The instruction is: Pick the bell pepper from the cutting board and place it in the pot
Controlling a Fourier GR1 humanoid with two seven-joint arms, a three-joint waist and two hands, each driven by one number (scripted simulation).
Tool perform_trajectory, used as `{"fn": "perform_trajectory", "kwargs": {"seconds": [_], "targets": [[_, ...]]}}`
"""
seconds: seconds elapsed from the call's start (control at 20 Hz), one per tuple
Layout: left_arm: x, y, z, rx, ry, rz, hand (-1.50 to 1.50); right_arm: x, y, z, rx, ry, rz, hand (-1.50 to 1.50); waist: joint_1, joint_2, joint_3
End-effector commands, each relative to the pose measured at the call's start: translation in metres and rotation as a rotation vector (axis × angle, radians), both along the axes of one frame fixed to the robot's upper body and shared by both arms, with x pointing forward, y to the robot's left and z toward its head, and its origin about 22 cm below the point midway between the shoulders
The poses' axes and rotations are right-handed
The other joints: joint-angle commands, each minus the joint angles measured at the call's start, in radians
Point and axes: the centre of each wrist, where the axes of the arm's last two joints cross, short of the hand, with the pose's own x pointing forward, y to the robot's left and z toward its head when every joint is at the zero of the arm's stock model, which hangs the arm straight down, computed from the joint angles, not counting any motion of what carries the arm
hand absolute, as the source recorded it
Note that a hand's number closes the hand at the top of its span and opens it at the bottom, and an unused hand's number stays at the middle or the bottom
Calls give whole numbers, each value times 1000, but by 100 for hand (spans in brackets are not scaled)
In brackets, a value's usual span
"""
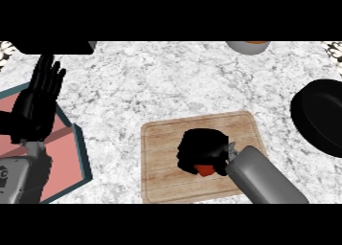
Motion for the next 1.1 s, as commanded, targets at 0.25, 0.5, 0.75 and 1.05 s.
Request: {"fn": "perform_trajectory", "kwargs": {"seconds": [0.25, 0.5, 0.75, 1.05], "targets": [[-3, 2, -2, -6, 14, 28, 0, -16, 26, 6, 105, -54, -462, 150, -20, 0, 11], [-5, 6, -9, 2, 25, 30, 0, -26, 19, 25, 112, -130, -880, 150, -33, -10, 10], [-2, 3, -9, -5, 20, 32, 0, -55, 34, 69, 307, -232, -1125, 150, -28, -5, 10], [-1, 6, 0, 4, 15, 27, 0, -86, 38, 137, 451, -447, -1398, 150, -27, -6, 10]]}}
